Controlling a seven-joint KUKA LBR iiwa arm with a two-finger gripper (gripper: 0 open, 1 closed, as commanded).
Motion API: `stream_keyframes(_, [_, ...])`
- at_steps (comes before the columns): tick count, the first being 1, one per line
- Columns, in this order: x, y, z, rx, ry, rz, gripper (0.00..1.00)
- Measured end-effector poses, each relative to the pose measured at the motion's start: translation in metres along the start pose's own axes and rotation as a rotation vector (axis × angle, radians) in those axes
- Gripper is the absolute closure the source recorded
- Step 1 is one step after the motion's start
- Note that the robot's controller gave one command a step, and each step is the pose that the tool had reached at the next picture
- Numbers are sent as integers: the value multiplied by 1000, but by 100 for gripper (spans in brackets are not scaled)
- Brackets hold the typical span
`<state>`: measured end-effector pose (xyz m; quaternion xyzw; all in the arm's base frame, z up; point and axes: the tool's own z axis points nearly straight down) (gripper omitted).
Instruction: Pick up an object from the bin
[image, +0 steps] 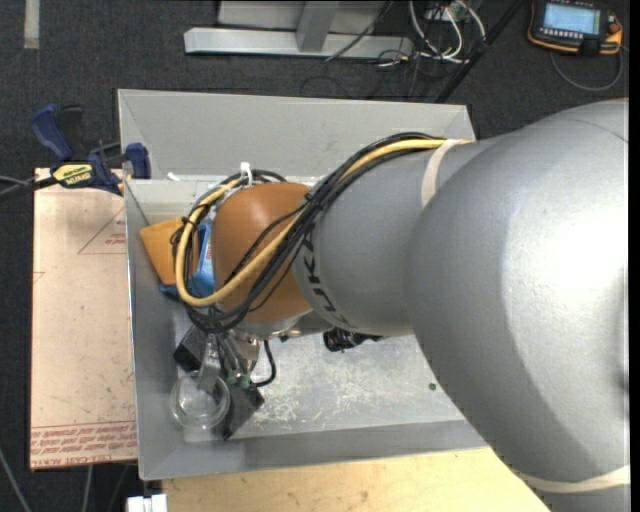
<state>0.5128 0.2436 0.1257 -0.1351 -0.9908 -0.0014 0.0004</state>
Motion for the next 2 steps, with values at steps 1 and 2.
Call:
stream_keyframes(1, [-1,0,-15,-1,-2,0,100])
stream_keyframes(2, [-1,0,-27,-2,-4,0,100])
